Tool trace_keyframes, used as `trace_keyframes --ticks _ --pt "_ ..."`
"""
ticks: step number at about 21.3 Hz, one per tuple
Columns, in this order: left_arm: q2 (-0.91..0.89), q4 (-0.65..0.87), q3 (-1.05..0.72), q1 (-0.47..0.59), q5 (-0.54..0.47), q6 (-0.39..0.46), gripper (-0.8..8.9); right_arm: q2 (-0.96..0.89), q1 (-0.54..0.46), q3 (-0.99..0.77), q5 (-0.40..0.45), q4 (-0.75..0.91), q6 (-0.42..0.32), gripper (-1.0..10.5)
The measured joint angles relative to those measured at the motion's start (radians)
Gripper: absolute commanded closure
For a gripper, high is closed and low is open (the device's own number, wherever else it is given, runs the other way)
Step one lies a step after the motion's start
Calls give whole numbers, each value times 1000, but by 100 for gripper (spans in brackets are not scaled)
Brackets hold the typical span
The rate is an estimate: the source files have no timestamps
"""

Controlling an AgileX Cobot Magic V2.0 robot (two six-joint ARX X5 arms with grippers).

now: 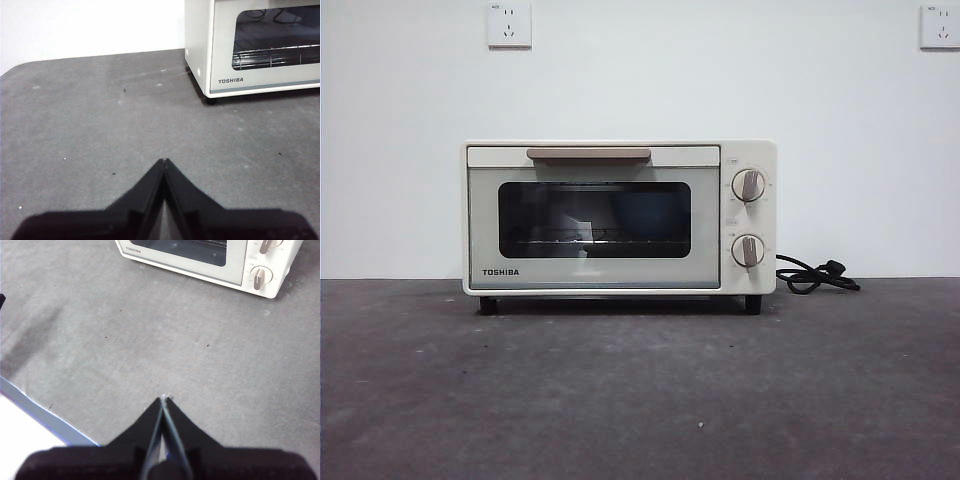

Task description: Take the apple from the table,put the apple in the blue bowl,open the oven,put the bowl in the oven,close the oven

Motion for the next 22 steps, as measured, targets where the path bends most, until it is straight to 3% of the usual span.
trace_keyframes --ticks 6,8,9,11,14,19,22 --pt "20 1 0 0 0 0 817 0 0 0 8 1 -2 946" --pt "28 1 0 0 0 0 817 -18 -25 -3 69 5 -98 946" --pt "32 1 0 0 0 0 817 -47 -59 -12 78 13 -173 946" --pt "38 1 0 0 0 0 817 -106 -135 -63 78 50 -249 946" --pt "40 1 0 0 0 0 817 -218 -287 -256 97 235 -288 946" --pt "42 2 0 0 0 0 817 -417 -474 -685 89 778 -297 946" --pt "43 2 0 0 0 0 817 -531 -581 -846 87 902 -297 946"
